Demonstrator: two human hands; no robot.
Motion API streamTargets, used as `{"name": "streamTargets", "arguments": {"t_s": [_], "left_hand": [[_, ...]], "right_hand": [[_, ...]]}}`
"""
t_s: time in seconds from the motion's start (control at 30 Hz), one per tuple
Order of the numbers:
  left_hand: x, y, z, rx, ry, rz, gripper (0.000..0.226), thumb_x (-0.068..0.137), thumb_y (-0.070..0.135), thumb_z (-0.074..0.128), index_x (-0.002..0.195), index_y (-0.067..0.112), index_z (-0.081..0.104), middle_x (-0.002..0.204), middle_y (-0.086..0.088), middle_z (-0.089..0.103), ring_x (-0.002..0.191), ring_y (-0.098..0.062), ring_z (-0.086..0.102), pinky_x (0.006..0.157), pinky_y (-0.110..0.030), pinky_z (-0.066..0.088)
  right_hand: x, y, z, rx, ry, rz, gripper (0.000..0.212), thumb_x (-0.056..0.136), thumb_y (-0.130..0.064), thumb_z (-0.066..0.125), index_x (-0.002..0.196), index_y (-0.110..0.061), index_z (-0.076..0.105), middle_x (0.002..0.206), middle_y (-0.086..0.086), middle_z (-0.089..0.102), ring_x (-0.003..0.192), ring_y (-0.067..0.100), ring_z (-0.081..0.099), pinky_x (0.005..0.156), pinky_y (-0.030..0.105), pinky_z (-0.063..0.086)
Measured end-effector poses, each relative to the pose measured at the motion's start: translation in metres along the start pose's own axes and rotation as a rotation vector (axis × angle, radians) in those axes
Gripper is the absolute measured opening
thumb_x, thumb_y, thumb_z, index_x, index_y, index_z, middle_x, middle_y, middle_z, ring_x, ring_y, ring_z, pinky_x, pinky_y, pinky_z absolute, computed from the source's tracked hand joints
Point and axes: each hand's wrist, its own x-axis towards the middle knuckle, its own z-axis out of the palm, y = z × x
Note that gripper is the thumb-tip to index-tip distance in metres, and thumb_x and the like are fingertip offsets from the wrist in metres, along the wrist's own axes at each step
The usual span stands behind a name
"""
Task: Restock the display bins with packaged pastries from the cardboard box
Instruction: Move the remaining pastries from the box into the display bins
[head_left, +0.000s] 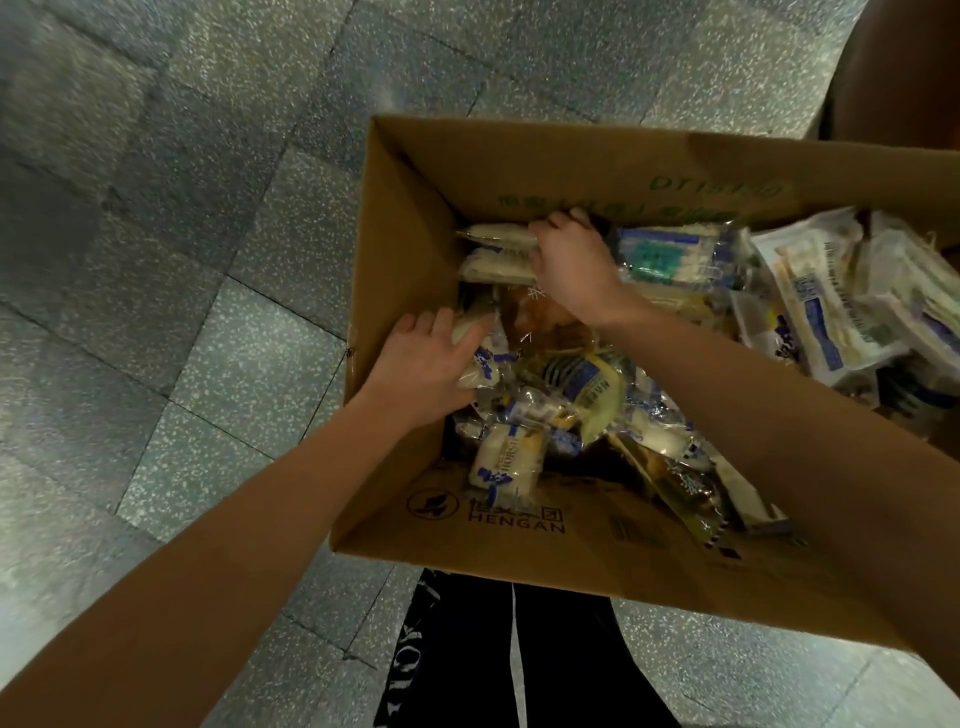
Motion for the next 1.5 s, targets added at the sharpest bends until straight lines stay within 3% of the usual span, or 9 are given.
{"name": "streamTargets", "arguments": {"t_s": [0.17,0.4,0.57,0.7,0.9,1.03,1.13,1.33,1.5], "left_hand": [[0.001,-0.002,0.004,-0.042,0.048,-0.007,0.085,0.088,0.053,0.058,0.155,0.022,0.015,0.133,-0.014,0.044,0.117,-0.031,0.049,0.097,-0.042,0.039],[0.000,-0.002,-0.005,-0.145,0.070,-0.046,0.084,0.086,0.055,0.061,0.152,0.020,0.024,0.130,-0.016,0.046,0.117,-0.034,0.051,0.098,-0.047,0.041],[-0.007,-0.004,-0.009,-0.141,0.064,-0.040,0.085,0.083,0.054,0.064,0.152,0.020,0.025,0.131,-0.016,0.046,0.117,-0.034,0.051,0.098,-0.047,0.042],[-0.008,-0.006,-0.010,-0.102,0.046,-0.008,0.086,0.084,0.053,0.063,0.153,0.020,0.024,0.132,-0.015,0.045,0.119,-0.034,0.050,0.100,-0.046,0.041],[-0.009,-0.002,-0.012,-0.022,-0.010,-0.012,0.085,0.088,0.053,0.059,0.154,0.024,0.013,0.136,-0.013,0.039,0.124,-0.032,0.045,0.106,-0.045,0.035],[-0.010,-0.001,-0.015,0.013,0.031,-0.035,0.081,0.086,0.048,0.064,0.151,0.018,0.027,0.131,-0.018,0.045,0.117,-0.037,0.048,0.100,-0.047,0.039],[-0.013,-0.004,-0.014,0.046,0.112,-0.055,0.080,0.080,0.043,0.073,0.145,0.013,0.038,0.120,-0.022,0.050,0.106,-0.040,0.053,0.091,-0.049,0.043],[-0.018,-0.006,-0.031,0.005,0.147,-0.099,0.081,0.081,0.043,0.072,0.147,0.014,0.034,0.123,-0.021,0.049,0.110,-0.040,0.051,0.092,-0.050,0.042],[-0.020,0.001,-0.070,-0.024,0.175,-0.053,0.083,0.084,0.062,0.060,0.150,0.023,0.027,0.130,-0.013,0.047,0.118,-0.036,0.049,0.096,-0.052,0.040]], "right_hand": [[-0.011,0.013,0.000,0.023,0.146,-0.062,0.019,0.097,-0.010,0.050,0.101,-0.004,0.068,0.105,0.013,0.069,0.106,0.030,0.057,0.084,0.039,0.045],[-0.053,0.022,-0.023,0.400,0.300,-0.063,0.023,0.100,-0.019,0.050,0.099,-0.004,0.067,0.104,0.012,0.062,0.088,0.025,0.060,0.075,0.037,0.048],[-0.105,0.041,-0.011,0.497,0.258,-0.079,0.013,0.096,-0.006,0.055,0.088,-0.001,0.064,0.095,0.017,0.065,0.090,0.031,0.063,0.092,0.046,0.053],[-0.121,0.050,-0.011,0.530,-0.024,0.107,0.009,0.093,-0.012,0.064,0.085,-0.016,0.061,0.148,0.011,0.044,0.143,0.022,0.033,0.114,0.036,0.032],[-0.124,0.040,-0.014,0.564,-0.064,0.197,0.017,0.088,-0.017,0.069,0.104,-0.009,0.069,0.132,0.010,0.049,0.124,0.022,0.045,0.107,0.028,0.034],[-0.119,0.028,-0.018,0.824,0.064,0.364,0.030,0.094,-0.013,0.061,0.123,-0.010,0.055,0.100,0.004,0.058,0.090,0.021,0.060,0.074,0.029,0.050],[-0.106,0.028,-0.021,0.963,0.014,0.495,0.043,0.093,-0.011,0.063,0.133,-0.010,0.049,0.104,0.011,0.062,0.092,0.023,0.062,0.083,0.034,0.054],[-0.109,0.025,-0.041,0.935,-0.048,0.398,0.007,0.098,-0.016,0.056,0.098,-0.009,0.057,0.112,0.016,0.063,0.097,0.033,0.065,0.084,0.050,0.055],[-0.126,0.034,-0.083,1.034,-0.061,0.290,0.012,0.099,-0.013,0.054,0.087,-0.015,0.051,0.109,0.022,0.061,0.095,0.035,0.067,0.074,0.044,0.061]]}}
